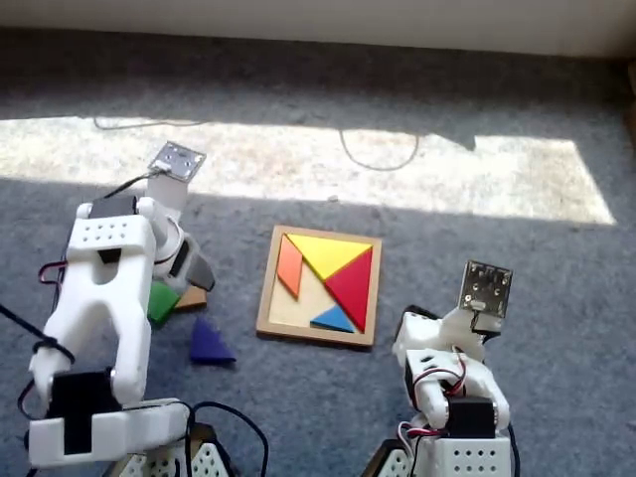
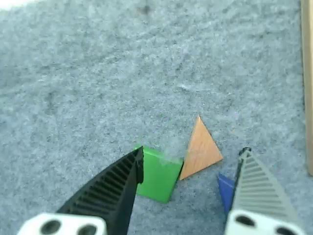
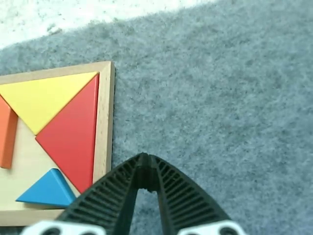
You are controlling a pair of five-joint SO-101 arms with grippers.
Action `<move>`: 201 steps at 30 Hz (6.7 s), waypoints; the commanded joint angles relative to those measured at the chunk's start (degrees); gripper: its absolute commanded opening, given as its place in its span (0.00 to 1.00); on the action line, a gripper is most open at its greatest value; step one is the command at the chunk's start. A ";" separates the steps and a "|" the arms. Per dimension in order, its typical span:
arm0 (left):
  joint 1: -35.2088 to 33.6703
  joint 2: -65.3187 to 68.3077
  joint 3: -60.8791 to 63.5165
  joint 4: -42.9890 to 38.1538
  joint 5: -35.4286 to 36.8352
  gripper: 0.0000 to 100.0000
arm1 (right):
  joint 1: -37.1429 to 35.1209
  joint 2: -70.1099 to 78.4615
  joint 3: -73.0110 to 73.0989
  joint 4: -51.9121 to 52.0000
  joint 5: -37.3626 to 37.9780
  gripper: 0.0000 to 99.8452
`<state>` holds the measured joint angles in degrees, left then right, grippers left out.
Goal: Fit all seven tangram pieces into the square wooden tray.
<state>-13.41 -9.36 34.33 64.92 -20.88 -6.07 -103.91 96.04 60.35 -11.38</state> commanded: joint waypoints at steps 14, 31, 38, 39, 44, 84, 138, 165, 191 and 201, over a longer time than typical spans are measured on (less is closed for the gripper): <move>0.57 15.60 -5.85 0.44 -8.70 0.28 | 0.66 -0.75 7.69 0.31 0.53 0.00; 1.98 20.70 -7.69 0.88 -8.53 0.19 | 0.66 -0.75 7.69 0.31 0.53 0.00; 8.13 20.70 -7.78 2.64 -8.44 0.09 | 0.66 -0.75 7.69 0.31 0.53 0.00; 8.75 20.70 -7.87 3.25 -8.35 0.09 | 0.66 -0.75 7.69 0.31 0.53 0.00; 11.38 15.08 -7.69 6.77 -5.01 0.08 | 0.66 -0.75 7.69 0.31 0.53 0.00; 39.69 27.03 -31.78 6.59 42.81 0.25 | 0.66 -0.75 7.69 0.22 0.53 0.00; 21.23 14.90 -30.11 12.84 21.27 0.23 | 0.75 -0.75 7.60 0.22 0.53 0.00; -16.40 -1.19 5.14 -2.73 -15.91 0.34 | 0.75 -0.75 7.60 0.22 0.53 0.00; -16.13 -1.89 18.42 -19.69 -15.82 0.16 | 0.75 -0.75 7.60 0.22 0.53 0.00; -13.49 -1.89 9.10 -4.92 -15.30 0.16 | 0.75 -0.75 7.60 0.22 0.53 0.00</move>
<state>-28.70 -10.33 49.89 52.00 -36.44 -6.07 -103.91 96.04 60.35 -11.38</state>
